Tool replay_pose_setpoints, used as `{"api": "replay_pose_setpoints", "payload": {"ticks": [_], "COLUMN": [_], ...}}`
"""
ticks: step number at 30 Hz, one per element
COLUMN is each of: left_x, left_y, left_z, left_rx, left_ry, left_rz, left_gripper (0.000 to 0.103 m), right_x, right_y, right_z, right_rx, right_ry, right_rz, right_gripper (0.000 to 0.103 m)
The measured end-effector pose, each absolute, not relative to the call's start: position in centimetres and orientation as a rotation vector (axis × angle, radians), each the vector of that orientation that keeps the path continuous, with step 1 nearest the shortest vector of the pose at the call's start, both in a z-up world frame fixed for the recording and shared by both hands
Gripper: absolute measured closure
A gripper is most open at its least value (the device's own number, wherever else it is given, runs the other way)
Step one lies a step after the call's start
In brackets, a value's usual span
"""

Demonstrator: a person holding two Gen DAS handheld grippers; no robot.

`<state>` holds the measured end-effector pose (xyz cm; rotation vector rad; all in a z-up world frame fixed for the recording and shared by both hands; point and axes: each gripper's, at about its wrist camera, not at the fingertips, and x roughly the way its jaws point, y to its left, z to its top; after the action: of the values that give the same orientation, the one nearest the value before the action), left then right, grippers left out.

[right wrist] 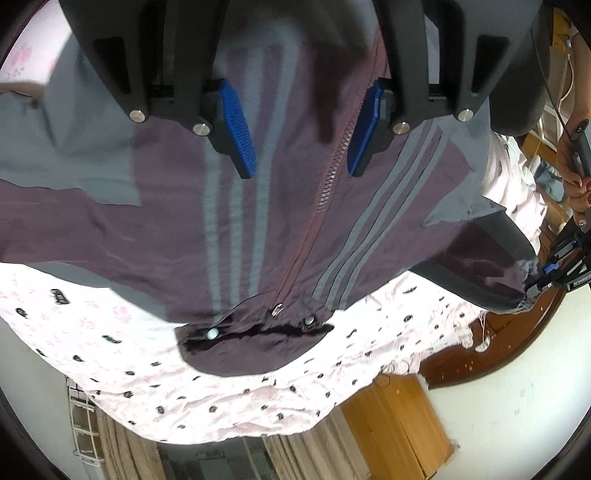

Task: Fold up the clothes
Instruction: 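Carry the sleeve cuff across the jacket body with the left gripper, then open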

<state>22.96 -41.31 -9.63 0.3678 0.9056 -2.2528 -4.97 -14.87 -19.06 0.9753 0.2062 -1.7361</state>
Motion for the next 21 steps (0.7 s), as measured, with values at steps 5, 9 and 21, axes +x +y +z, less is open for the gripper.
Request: {"api": "replay_pose_setpoints", "payload": {"ticks": [5, 9, 21], "left_x": [18.6, 14.7, 6.2], "left_y": [-38.2, -35.6, -29.2], "left_z": [-8.3, -8.1, -11.6], "left_rx": [0.428, 0.498, 0.747], "left_ry": [0.821, 0.757, 0.706], "left_rz": [-2.327, -2.384, -2.468], "left_gripper": [0.095, 0.095, 0.095], "right_x": [-5.4, -5.6, -7.8], "right_y": [-12.3, -10.6, -7.8], "right_z": [-18.7, -19.0, -19.6], "right_rx": [0.95, 0.945, 0.969], "right_ry": [0.198, 0.204, 0.136], "right_rz": [-1.759, -1.77, -1.812], "right_gripper": [0.05, 0.05, 0.05]}}
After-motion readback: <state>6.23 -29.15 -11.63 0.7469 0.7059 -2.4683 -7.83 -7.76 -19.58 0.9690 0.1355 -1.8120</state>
